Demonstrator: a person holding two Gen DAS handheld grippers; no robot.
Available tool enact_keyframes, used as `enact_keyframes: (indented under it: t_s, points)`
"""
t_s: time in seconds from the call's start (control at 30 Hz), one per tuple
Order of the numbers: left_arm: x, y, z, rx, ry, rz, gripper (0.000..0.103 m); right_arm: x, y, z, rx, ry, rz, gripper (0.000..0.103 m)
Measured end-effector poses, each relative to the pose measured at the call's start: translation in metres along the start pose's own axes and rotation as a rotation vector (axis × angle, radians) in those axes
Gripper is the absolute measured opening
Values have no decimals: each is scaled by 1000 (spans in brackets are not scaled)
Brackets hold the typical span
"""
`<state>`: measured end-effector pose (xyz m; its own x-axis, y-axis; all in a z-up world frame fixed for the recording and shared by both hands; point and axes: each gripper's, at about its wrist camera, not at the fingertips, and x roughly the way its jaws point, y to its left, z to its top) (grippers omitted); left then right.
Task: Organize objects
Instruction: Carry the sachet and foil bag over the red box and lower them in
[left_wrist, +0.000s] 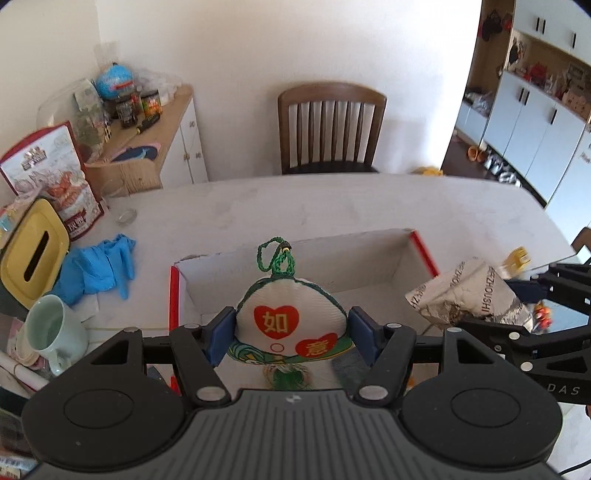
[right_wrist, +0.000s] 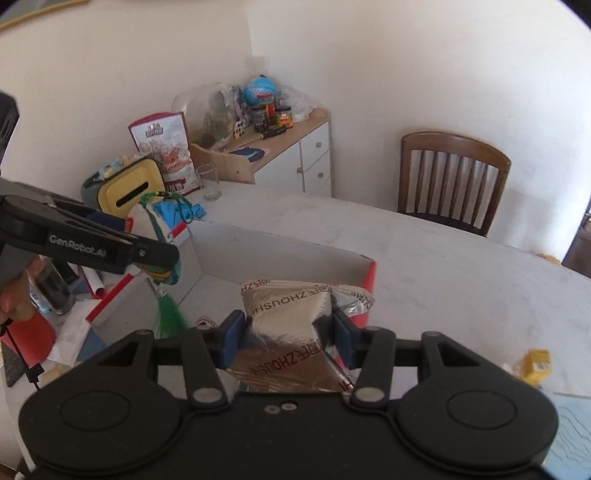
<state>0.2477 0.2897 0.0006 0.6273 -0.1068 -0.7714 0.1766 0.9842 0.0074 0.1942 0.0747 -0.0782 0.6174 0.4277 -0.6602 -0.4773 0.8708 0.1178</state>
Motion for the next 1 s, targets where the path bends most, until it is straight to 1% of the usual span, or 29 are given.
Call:
enact_keyframes:
  t_s: [0.27,0.5,0.63,0.73,0.83,1.0]
  points:
    - [61,13,2,16,101,8,66,54,14,7,-44,32,-56,50]
    - [99,13,1,75,162,-6,66,89,18,10,-76,86,-75,50]
    - [112,8,-4,112,186,-10,66,101,21,6,-100,106,-75,50]
    - [120,6,-8,128,208,-28,66,106,23,4,-116,112,-57,50]
    - [127,5,-11,139,235,-35,67,112,25,5,-136,129,-67,50]
    - [137,2,-14,147,268,-31,67,114,19,8,-109,141,-64,51]
